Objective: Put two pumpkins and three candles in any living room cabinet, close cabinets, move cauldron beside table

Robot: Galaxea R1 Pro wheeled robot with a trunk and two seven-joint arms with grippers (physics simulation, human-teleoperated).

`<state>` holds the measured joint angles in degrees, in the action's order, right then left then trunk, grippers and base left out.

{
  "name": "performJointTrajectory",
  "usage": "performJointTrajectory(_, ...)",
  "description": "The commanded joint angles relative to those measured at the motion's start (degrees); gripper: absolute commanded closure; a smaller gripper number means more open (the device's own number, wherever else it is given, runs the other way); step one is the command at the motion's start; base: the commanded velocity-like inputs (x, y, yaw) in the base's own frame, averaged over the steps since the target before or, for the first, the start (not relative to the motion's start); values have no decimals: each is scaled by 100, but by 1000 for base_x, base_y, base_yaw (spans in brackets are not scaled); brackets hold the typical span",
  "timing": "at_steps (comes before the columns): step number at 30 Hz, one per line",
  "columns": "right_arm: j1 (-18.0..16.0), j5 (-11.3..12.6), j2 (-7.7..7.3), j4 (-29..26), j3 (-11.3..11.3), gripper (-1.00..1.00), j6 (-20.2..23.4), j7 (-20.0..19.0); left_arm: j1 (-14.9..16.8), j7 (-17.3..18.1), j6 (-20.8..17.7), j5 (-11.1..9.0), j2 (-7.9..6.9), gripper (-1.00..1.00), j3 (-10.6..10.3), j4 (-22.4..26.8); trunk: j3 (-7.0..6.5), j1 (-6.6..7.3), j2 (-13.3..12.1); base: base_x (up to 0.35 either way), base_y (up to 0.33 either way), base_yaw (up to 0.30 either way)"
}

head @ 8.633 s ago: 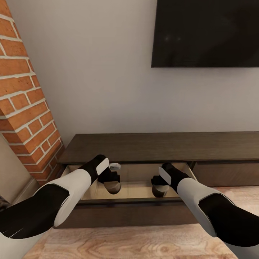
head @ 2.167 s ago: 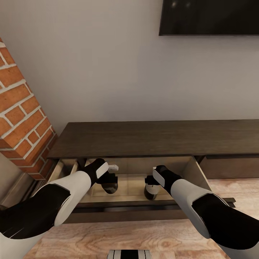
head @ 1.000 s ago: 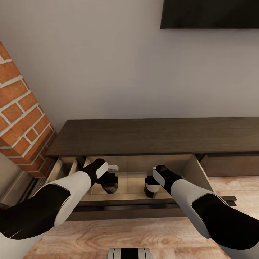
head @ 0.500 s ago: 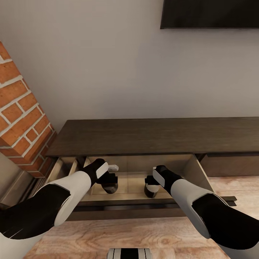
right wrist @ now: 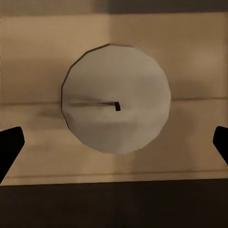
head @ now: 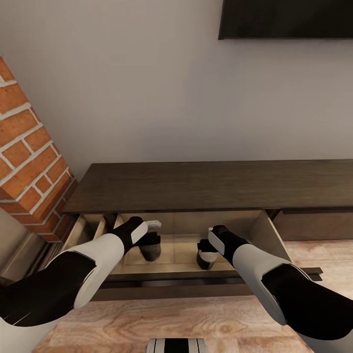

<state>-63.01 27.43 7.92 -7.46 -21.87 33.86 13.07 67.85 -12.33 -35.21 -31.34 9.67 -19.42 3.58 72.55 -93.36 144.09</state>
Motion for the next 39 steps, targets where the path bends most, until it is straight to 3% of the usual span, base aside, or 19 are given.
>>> performJointTrajectory(1,-1,61,-3,-10,-38,-100,24,39,0,-41,57,-57,0,-100,-27,11,4,1,2,0,0,0)
performJointTrajectory(17,-1,61,-1,-10,-37,-100,24,43,0,-41,128,-56,0,-100,-27,11,4,1,2,0,0,0)
performJointTrajectory(21,-1,61,-1,-10,-37,-100,24,42,0,-41,128,-56,2,-100,-27,18,-84,11,-4,0,0,0)
performJointTrajectory(39,-1,61,-2,-10,-37,-100,24,40,0,-22,29,-61,4,-100,-34,12,-84,11,-4,0,0,0)
